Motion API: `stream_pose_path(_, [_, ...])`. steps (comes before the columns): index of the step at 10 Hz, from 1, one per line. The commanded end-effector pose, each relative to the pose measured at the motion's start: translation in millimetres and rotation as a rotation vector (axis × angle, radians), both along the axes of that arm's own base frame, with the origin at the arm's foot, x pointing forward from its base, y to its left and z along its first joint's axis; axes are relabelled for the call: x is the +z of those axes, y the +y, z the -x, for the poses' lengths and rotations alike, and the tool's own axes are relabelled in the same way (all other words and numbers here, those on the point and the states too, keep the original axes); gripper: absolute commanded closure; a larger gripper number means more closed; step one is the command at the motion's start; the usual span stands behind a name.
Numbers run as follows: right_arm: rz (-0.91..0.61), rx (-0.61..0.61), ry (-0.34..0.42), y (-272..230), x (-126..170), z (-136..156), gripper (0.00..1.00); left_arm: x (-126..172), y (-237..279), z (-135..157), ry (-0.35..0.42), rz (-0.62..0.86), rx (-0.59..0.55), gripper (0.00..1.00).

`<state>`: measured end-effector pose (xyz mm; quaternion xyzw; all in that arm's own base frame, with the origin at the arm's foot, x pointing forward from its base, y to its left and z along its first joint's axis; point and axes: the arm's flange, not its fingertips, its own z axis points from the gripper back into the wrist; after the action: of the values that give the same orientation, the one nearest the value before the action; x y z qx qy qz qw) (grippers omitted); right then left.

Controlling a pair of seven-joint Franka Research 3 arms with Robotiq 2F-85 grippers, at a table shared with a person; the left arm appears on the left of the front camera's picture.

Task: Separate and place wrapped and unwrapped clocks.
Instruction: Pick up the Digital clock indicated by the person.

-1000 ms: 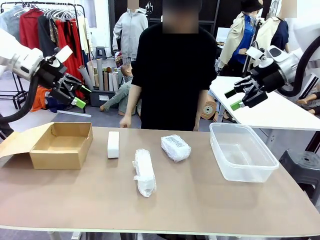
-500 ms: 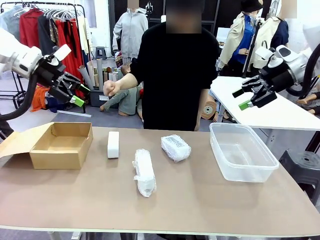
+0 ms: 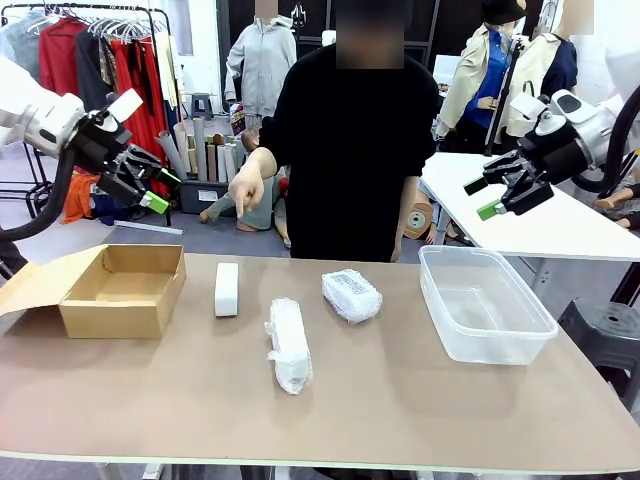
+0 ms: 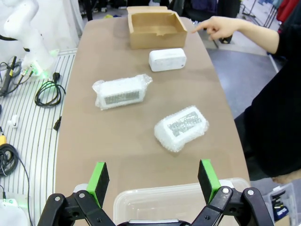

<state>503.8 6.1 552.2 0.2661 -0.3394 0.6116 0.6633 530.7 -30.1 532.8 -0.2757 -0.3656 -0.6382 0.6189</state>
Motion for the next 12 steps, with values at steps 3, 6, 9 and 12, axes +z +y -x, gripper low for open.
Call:
stream_pose_path(3, [0.001, -0.005, 0.003, 1.5, -1.3, 0.5, 0.0, 0.8, 0.2, 1.5, -0.003, -0.001, 0.003, 0.0])
stream_pose_path(6, [0.001, -0.005, 0.003, 1.5, -1.3, 0.5, 0.0, 0.8, 0.2, 1.5, -0.003, -0.001, 0.003, 0.0])
stream_pose_path(9, [0.001, -0.005, 0.003, 1.5, -1.3, 0.5, 0.0, 0.8, 0.2, 1.5, -0.003, -0.001, 0.003, 0.0])
stream_pose_path(12, [0.001, -0.005, 0.003, 1.5, -1.3, 0.5, 0.0, 0.8, 0.2, 1.5, -0.003, -0.001, 0.003, 0.0])
